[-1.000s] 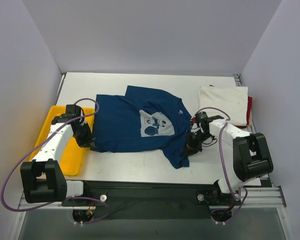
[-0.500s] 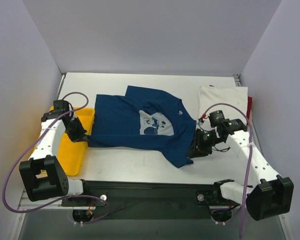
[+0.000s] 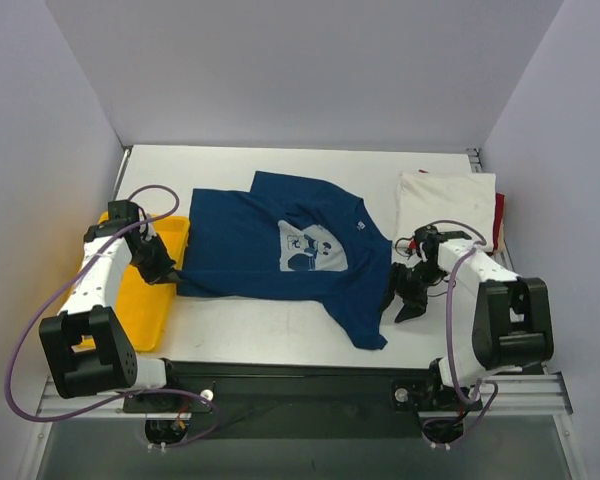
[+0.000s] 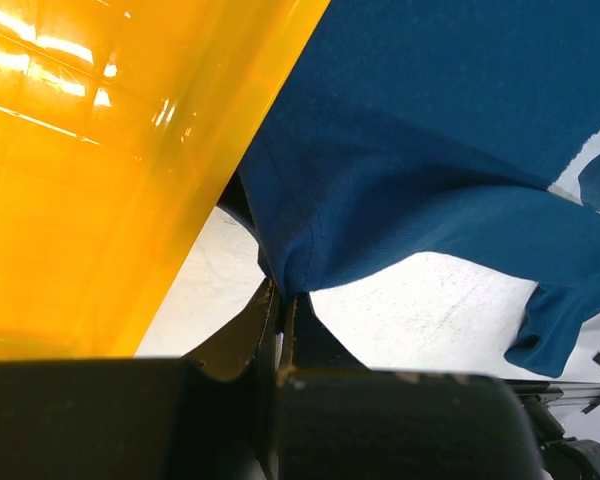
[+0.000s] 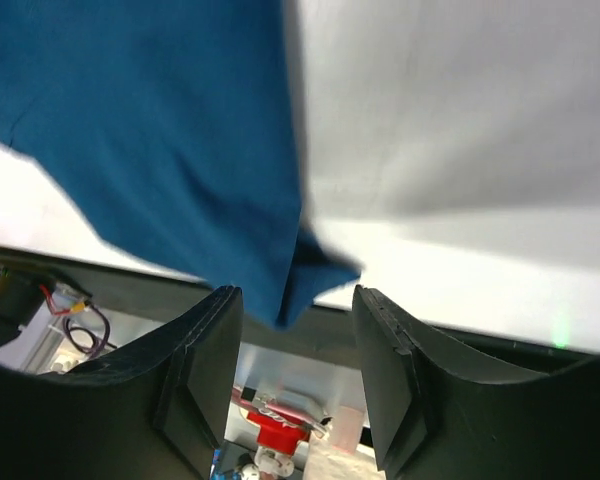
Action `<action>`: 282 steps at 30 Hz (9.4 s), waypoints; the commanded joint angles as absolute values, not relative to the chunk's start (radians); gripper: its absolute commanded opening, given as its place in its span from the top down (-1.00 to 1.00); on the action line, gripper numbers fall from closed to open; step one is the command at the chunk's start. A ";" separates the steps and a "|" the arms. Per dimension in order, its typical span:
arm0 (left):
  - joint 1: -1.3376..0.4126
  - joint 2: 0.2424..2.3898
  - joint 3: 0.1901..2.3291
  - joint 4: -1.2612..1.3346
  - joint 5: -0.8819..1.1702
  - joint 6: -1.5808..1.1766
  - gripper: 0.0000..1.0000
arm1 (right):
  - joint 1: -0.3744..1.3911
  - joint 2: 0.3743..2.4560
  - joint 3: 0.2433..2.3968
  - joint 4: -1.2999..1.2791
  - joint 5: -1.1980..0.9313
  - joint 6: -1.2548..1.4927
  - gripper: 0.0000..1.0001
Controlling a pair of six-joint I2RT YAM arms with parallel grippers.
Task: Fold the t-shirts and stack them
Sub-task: Flatten out the tshirt
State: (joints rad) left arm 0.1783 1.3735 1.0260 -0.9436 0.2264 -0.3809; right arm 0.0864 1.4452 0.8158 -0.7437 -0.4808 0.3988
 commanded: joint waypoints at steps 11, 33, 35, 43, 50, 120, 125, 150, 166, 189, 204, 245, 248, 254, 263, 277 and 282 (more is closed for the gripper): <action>0.183 1.405 1.020 -0.884 0.278 -0.379 1.00 | 0.126 1.660 0.871 -0.496 -0.416 0.440 0.08; 0.238 1.436 1.213 -0.862 0.307 -0.376 1.00 | 0.189 1.293 1.221 -0.889 -0.532 0.425 1.00; 0.262 1.439 1.226 -0.864 0.311 -0.367 1.00 | 0.190 1.263 1.252 -0.934 -0.544 0.419 1.00; 0.301 1.463 1.253 -0.854 0.344 -0.356 1.00 | 0.186 1.265 1.387 -1.029 -0.543 0.397 1.00; 0.301 1.545 1.241 -0.805 0.391 -0.365 1.00 | 0.141 1.610 1.466 -0.849 -0.407 0.353 0.37; 0.250 1.606 1.201 -0.772 0.465 -0.342 1.00 | 0.170 1.597 0.833 -0.572 -0.345 0.413 1.00; 0.241 1.594 1.197 -0.756 0.463 -0.350 1.00 | 0.155 1.479 0.911 -0.652 -0.331 0.413 1.00; 0.143 1.345 1.298 -0.546 0.514 -0.463 1.00 | 0.146 1.238 1.501 -0.827 -0.307 0.428 1.00; 0.078 1.171 1.791 -0.538 0.399 -0.612 1.00 | 0.146 1.174 2.167 -0.799 -0.158 0.296 1.00; 0.061 1.350 1.646 -0.244 0.457 -0.732 1.00 | 0.141 1.437 2.203 -0.575 -0.098 0.135 1.00; 0.054 1.468 1.824 0.004 0.473 -0.942 1.00 | 0.132 1.579 2.376 -0.445 -0.110 0.244 1.00; 0.041 1.480 1.253 0.061 0.189 -0.816 -0.02 | 0.123 1.941 2.156 -0.277 -0.030 0.296 0.47; 0.017 1.588 1.305 0.058 0.207 -0.792 -0.27 | 0.115 2.147 2.334 -0.426 -0.105 0.328 -0.99; -0.066 1.602 1.375 -0.058 0.252 -0.718 -0.42 | 0.117 2.031 2.015 -0.351 -0.175 0.341 -1.00; -0.172 1.529 1.247 -0.276 0.241 -0.690 -0.47 | 0.158 1.712 1.522 -0.321 -0.242 0.365 -1.00; -0.189 1.617 1.120 -0.472 0.304 -0.604 -0.52 | 0.252 1.465 1.024 -0.311 -0.253 0.502 -1.00; -0.189 1.686 1.118 -0.498 0.296 -0.568 -0.52 | 0.250 1.465 0.974 -0.328 -0.236 0.528 -1.00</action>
State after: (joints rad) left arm -0.1844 1.6520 1.1088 -0.4622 0.2787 -0.6151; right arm 0.2493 1.5108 0.9810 -0.3176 -0.2543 0.4923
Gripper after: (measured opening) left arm 0.760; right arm 0.999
